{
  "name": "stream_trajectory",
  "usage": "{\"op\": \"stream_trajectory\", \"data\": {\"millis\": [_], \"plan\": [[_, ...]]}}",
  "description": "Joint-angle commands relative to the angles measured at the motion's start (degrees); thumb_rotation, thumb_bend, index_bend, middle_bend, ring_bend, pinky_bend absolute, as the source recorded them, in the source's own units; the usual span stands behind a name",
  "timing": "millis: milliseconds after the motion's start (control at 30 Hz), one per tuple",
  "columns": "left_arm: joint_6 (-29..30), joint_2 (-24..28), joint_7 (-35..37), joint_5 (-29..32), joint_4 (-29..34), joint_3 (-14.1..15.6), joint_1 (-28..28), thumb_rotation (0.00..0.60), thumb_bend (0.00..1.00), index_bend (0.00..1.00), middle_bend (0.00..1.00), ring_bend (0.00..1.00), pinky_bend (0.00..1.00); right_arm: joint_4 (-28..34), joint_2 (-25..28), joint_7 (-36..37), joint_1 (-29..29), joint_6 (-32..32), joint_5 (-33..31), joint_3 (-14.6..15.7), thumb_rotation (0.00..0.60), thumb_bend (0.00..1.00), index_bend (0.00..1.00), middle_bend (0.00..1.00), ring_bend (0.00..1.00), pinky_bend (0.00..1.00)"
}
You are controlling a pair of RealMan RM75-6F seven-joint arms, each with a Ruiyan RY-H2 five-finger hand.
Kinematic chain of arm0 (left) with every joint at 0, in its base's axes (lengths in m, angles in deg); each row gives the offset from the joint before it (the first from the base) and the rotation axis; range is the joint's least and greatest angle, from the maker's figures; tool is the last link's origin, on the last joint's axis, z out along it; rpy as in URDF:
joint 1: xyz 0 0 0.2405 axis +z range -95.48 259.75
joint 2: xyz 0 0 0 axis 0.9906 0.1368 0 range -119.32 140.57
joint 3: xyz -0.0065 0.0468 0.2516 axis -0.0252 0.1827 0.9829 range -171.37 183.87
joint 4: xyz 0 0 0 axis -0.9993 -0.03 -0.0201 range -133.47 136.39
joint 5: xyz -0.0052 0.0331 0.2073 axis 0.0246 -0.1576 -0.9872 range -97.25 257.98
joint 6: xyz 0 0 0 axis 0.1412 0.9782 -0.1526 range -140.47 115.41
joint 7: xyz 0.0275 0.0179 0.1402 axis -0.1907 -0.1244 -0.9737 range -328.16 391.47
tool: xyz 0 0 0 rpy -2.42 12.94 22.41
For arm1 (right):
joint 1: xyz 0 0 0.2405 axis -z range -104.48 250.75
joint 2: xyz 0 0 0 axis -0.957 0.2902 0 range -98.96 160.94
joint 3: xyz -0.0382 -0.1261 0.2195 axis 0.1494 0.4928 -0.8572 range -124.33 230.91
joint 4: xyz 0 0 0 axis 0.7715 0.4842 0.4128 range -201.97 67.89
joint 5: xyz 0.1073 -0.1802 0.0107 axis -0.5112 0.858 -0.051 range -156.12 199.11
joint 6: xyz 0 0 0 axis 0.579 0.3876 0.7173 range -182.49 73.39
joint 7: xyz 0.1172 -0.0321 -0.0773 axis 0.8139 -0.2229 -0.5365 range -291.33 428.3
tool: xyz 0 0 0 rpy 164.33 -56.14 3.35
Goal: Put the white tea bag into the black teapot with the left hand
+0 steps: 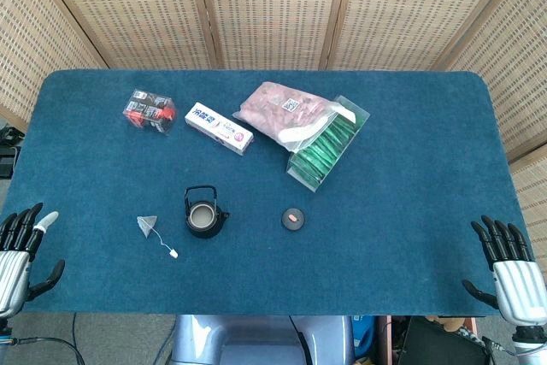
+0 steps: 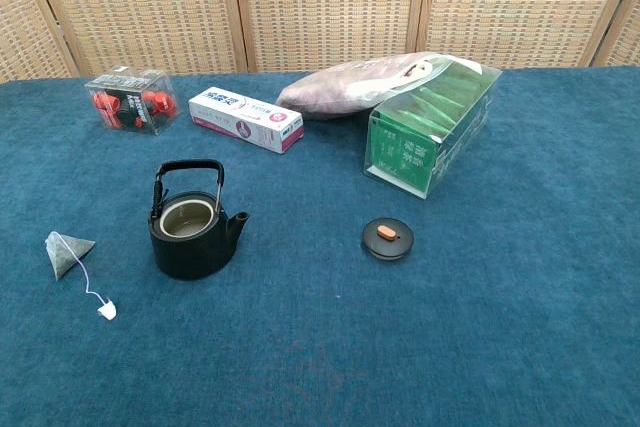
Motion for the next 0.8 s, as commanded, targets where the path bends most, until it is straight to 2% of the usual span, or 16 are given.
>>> {"op": "stream_trajectory", "data": {"millis": [33,800], "plan": [[-0.1,0.0,0.1,0.1,-0.1,0.0,-0.1,0.6,0.37,0.11,0.0,0.0,0.0,0.1,0.0,-0.1,-0.1,0.2,-0.1,0.0,0.6,0.07,0.09,0.12,0.0,0.08],[-0.1,0.1,-0.2,-0.2,0.1,-0.5,-0.5,0.6,0.37,0.11,0.0,0.0,0.0,0.1,0.1,-0.2,0.1,0.2,-0.5,0.0,0.6,0.07,0.09,0.12,0.0,0.08]]}}
